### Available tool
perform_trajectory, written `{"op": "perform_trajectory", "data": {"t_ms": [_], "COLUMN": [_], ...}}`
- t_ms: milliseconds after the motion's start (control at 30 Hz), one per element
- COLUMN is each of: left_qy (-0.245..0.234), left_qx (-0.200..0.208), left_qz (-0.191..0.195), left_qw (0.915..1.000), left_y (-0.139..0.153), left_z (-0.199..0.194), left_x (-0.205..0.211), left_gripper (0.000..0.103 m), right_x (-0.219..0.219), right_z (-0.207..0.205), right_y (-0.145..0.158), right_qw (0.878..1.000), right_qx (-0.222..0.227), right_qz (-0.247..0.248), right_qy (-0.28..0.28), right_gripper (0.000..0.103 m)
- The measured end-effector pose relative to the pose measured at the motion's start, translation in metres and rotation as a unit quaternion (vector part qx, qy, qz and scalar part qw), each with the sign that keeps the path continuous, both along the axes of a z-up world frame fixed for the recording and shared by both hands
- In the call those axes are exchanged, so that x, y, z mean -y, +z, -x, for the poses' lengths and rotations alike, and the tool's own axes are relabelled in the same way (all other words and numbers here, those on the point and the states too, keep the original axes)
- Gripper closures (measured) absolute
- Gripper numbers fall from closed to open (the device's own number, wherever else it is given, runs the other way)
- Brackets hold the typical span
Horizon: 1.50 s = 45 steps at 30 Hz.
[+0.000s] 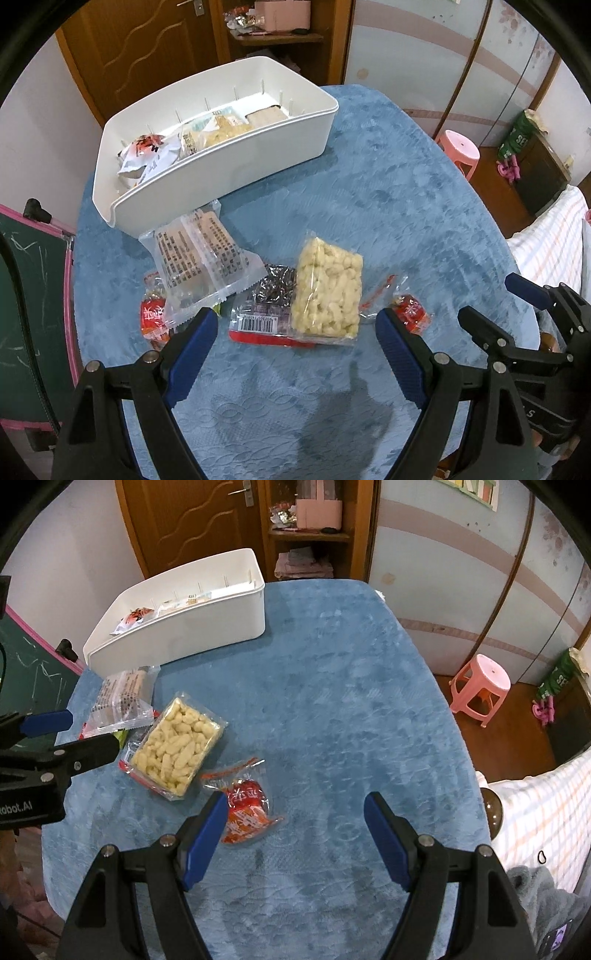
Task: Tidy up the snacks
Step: 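Withdraw both tools from the tray toward the last loose snacks, then grasp the clear bag of pale puffs with the left gripper while the right grasps the red-and-white packet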
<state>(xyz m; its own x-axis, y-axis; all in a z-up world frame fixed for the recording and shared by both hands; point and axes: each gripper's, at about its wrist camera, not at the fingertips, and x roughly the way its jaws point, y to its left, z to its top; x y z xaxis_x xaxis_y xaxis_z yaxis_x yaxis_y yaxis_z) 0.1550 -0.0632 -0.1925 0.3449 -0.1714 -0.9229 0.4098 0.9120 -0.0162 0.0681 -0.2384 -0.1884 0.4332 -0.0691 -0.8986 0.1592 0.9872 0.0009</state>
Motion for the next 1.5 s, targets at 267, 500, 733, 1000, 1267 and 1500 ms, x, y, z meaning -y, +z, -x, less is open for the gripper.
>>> {"op": "perform_trajectory", "data": {"t_ms": [267,500,733,1000,1267,1500], "left_qy": [0.009,0.020,0.004,-0.019,-0.029,-0.037], "left_qx": [-0.028,-0.061,-0.076,-0.096,-0.110,-0.107], "left_qz": [-0.003,0.002,-0.003,-0.023,-0.035,-0.079], "left_qw": [0.9995,0.9980,0.9971,0.9949,0.9928,0.9904], "left_y": [-0.018,-0.035,-0.047,-0.070,-0.088,-0.103], "left_z": [-0.009,-0.014,-0.018,-0.032,-0.040,-0.043], "left_x": [-0.002,-0.005,0.007,0.031,0.052,0.075], "left_gripper": [0.017,0.017,0.017,0.017,0.017,0.017], "right_x": [0.009,0.011,-0.008,-0.027,-0.010,0.006], "right_z": [-0.002,-0.006,-0.012,-0.025,-0.025,-0.024], "right_y": [-0.007,-0.016,-0.039,-0.078,-0.071,-0.072], "right_qw": [1.000,0.999,0.997,0.992,0.995,0.995], "right_qx": [-0.003,-0.010,-0.035,-0.090,-0.076,-0.082], "right_qz": [-0.022,-0.049,-0.047,-0.041,-0.041,-0.037], "right_qy": [0.000,0.013,0.050,0.084,0.053,0.037], "right_gripper": [0.027,0.027,0.027,0.042,0.051,0.055]}}
